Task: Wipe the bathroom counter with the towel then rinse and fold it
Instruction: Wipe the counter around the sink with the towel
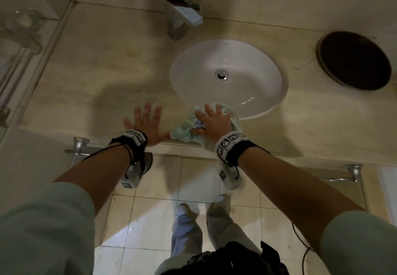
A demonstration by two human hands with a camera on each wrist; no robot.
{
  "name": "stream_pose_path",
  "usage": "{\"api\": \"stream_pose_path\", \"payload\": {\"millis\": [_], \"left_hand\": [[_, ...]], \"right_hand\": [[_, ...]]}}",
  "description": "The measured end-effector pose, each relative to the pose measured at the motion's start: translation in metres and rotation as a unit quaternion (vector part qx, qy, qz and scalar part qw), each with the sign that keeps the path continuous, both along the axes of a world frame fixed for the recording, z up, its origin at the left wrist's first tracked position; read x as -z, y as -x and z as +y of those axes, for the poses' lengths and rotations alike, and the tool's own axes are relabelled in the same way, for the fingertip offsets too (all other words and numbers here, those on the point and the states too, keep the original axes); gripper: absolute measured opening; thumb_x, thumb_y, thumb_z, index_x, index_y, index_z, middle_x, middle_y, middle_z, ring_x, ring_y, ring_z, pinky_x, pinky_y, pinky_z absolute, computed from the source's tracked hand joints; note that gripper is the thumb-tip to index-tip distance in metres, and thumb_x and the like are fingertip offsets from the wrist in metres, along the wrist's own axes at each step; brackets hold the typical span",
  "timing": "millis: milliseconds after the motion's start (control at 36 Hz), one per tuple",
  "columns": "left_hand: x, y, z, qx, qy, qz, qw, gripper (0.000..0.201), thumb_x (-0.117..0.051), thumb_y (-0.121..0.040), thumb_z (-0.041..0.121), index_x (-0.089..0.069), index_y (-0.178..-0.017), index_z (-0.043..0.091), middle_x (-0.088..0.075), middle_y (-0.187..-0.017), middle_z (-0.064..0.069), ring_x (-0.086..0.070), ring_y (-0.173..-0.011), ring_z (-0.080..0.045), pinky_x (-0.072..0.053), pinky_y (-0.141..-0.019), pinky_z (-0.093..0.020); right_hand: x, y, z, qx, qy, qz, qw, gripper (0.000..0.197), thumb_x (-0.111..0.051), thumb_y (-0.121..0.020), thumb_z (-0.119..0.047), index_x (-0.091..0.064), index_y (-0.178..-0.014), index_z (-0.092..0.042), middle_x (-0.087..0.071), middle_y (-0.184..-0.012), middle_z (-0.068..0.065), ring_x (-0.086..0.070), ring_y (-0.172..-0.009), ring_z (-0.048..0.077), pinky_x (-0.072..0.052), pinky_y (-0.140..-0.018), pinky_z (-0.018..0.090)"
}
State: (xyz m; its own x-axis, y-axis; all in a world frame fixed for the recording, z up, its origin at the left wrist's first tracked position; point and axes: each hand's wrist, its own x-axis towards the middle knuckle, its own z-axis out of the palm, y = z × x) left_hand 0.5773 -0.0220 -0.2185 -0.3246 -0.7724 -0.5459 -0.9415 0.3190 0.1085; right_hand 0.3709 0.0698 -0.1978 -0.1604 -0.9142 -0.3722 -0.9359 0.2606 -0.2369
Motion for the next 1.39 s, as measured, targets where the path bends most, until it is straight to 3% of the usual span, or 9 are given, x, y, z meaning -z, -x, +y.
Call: {"api": "stream_pose_path", "payload": {"millis": [111, 361, 556, 806, 917, 1028, 1389], "left_hand": [[0.001, 0.000, -0.001, 0.003, -0.004, -0.001, 1.000, 0.103, -0.045, -0.074, 0.079, 0.016, -0.147, 0.039, 0.028, -0.155, 0.006, 0.023, -0.143, -0.030, 0.002, -0.109, -0.065], [0.002, -0.002, -0.005, 0.015, -0.012, -0.005, 1.000, 0.103, -0.045, -0.075, 0.078, 0.018, -0.147, 0.038, 0.030, -0.154, 0.004, 0.024, -0.142, -0.031, 0.002, -0.109, -0.065], [0.005, -0.003, -0.007, 0.021, -0.017, -0.002, 1.000, 0.099, -0.042, -0.079, 0.076, 0.019, -0.147, 0.037, 0.028, -0.155, 0.003, 0.023, -0.143, -0.033, 0.000, -0.109, -0.066], [-0.003, -0.004, -0.004, 0.027, -0.003, -0.013, 1.000, 0.094, -0.046, -0.084, 0.067, 0.016, -0.148, 0.037, 0.026, -0.156, 0.003, 0.019, -0.144, -0.032, -0.006, -0.109, -0.065], [-0.009, -0.013, -0.001, 0.029, 0.005, -0.041, 0.999, 0.091, -0.039, -0.083, 0.073, 0.014, -0.148, 0.038, 0.024, -0.157, 0.003, 0.011, -0.146, -0.029, -0.010, -0.110, -0.061], [-0.007, -0.023, 0.001, -0.011, 0.017, -0.047, 0.999, 0.097, -0.040, -0.077, 0.079, 0.014, -0.148, 0.040, 0.024, -0.157, 0.003, 0.012, -0.146, -0.028, -0.007, -0.111, -0.061], [-0.009, -0.054, -0.037, -0.033, 0.036, -0.034, 0.998, 0.107, -0.054, -0.071, 0.078, 0.010, -0.148, 0.041, 0.027, -0.155, 0.004, 0.018, -0.145, -0.026, -0.001, -0.112, -0.060]], "right_hand": [[-0.002, 0.000, -0.019, -0.017, -0.005, 0.002, 1.000, 0.069, -0.044, -0.088, -0.063, -0.023, -0.148, -0.037, -0.010, -0.160, -0.002, -0.002, -0.147, 0.034, -0.006, -0.116, 0.061], [0.011, 0.004, 0.016, -0.088, 0.022, -0.001, 0.996, 0.068, -0.049, -0.088, -0.058, -0.032, -0.148, -0.031, -0.008, -0.161, 0.001, 0.004, -0.147, 0.035, -0.003, -0.116, 0.059], [0.005, 0.003, -0.001, -0.107, -0.027, 0.032, 0.993, 0.072, -0.046, -0.087, -0.063, -0.024, -0.149, -0.036, -0.001, -0.162, -0.001, 0.004, -0.147, 0.036, -0.007, -0.115, 0.061], [0.000, 0.003, -0.010, -0.129, -0.024, 0.025, 0.991, 0.072, -0.047, -0.087, -0.062, -0.024, -0.150, -0.035, -0.003, -0.161, -0.003, 0.004, -0.147, 0.035, -0.008, -0.114, 0.062], [-0.001, 0.005, -0.005, -0.149, -0.024, 0.024, 0.988, 0.070, -0.045, -0.089, -0.061, -0.023, -0.150, -0.033, -0.002, -0.161, -0.002, 0.006, -0.147, 0.035, -0.008, -0.114, 0.061], [-0.004, 0.007, 0.001, -0.177, -0.023, 0.024, 0.984, 0.072, -0.045, -0.089, -0.062, -0.022, -0.150, -0.033, -0.001, -0.161, -0.002, 0.006, -0.147, 0.035, -0.008, -0.115, 0.060], [-0.001, -0.006, -0.013, -0.196, -0.047, 0.014, 0.979, 0.075, -0.047, -0.087, -0.062, -0.020, -0.151, -0.033, 0.004, -0.161, -0.002, 0.012, -0.146, 0.038, -0.004, -0.114, 0.063]]}}
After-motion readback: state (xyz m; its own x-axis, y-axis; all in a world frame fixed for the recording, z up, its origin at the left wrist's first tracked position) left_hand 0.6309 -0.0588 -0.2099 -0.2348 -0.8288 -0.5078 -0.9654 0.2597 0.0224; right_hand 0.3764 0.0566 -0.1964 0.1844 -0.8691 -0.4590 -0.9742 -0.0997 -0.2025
